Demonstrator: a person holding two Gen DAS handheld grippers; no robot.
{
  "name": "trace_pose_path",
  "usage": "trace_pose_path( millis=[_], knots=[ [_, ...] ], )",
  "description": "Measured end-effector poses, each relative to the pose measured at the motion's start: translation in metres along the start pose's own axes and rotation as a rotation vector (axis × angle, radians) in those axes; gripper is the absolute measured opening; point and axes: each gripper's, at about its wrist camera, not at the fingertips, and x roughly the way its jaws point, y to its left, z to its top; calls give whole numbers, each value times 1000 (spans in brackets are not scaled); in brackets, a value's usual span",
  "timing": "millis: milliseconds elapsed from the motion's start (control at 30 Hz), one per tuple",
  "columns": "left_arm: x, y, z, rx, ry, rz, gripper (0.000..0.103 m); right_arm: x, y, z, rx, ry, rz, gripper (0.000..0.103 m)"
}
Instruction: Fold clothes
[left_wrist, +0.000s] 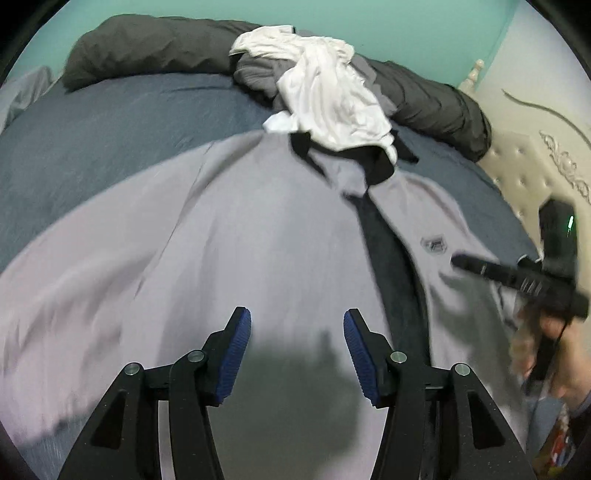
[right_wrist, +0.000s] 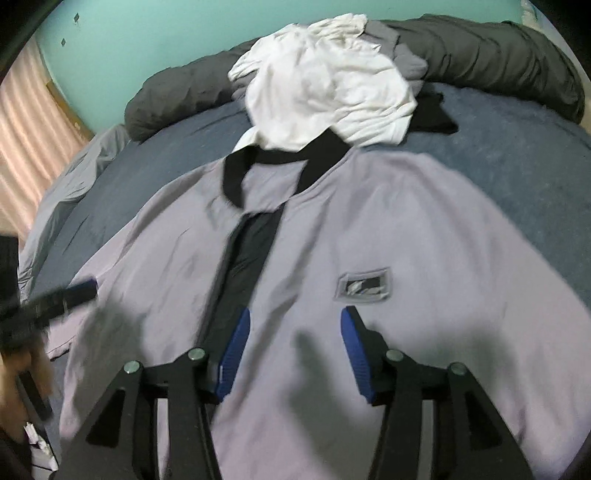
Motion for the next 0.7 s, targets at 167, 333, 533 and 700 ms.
trace_pose_path(
  millis=[167,333,533,700],
  knots=[
    [-17,21,-33,-52,-36,48,57,11,29,-6,44,30,113,52],
    [-20,34,-55,-52,-52,55,57,36,49,-3,43,65,125,52],
    [-16,41,-62,-63,-52,46,58,73,62,15,7,47,43,52],
    [-13,44,-63,-76,-46,36,59,100,62,29,11,67,5,52]
  ],
)
